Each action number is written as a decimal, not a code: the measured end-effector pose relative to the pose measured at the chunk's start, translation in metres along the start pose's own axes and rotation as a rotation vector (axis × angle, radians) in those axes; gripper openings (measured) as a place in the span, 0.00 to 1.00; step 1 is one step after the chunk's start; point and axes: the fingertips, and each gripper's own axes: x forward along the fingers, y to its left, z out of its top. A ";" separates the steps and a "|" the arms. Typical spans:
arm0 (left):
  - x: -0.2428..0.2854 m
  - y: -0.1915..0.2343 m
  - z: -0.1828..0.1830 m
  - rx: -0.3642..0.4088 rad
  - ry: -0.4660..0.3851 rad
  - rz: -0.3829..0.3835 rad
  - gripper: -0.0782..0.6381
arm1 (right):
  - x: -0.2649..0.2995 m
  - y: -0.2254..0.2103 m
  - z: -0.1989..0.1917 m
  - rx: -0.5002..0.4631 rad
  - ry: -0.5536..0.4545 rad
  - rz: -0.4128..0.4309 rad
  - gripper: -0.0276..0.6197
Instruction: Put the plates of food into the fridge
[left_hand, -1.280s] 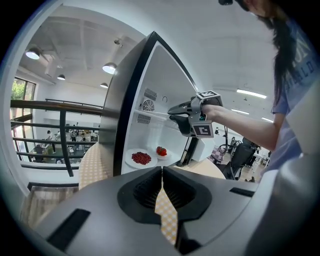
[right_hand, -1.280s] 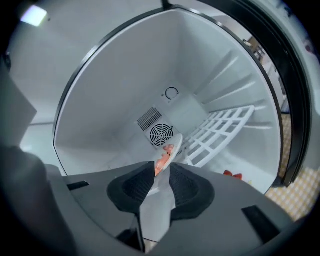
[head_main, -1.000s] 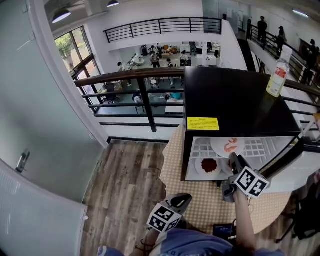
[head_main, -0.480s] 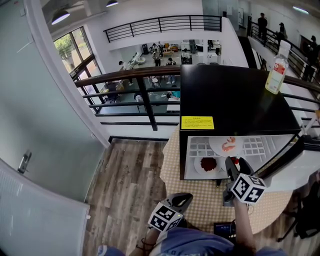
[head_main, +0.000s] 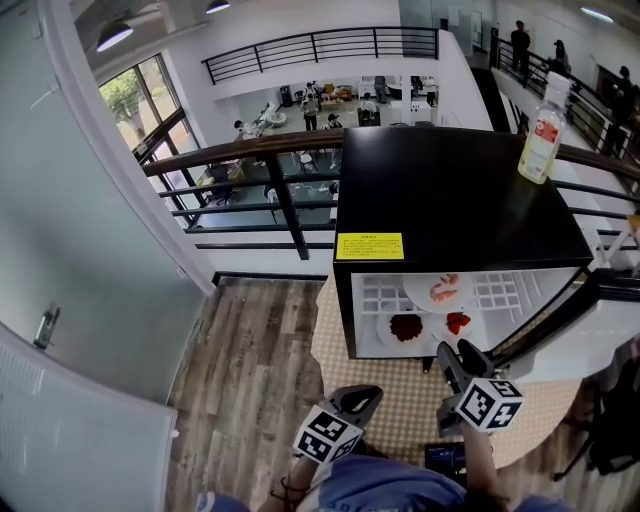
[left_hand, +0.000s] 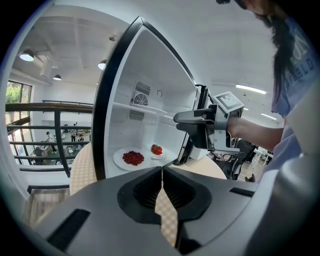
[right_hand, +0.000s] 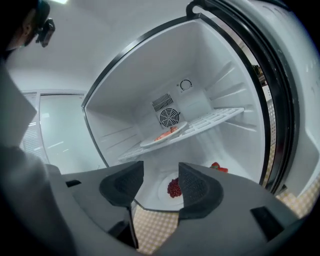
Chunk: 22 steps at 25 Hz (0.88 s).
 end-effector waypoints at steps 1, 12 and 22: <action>0.001 -0.002 0.000 0.000 0.002 -0.001 0.14 | -0.003 0.001 -0.006 0.008 0.013 0.016 0.38; 0.017 -0.038 -0.003 0.010 0.011 -0.019 0.14 | -0.037 0.005 -0.058 -0.061 0.157 0.073 0.22; 0.028 -0.091 -0.016 0.018 0.030 -0.044 0.14 | -0.084 -0.006 -0.083 -0.065 0.209 0.115 0.17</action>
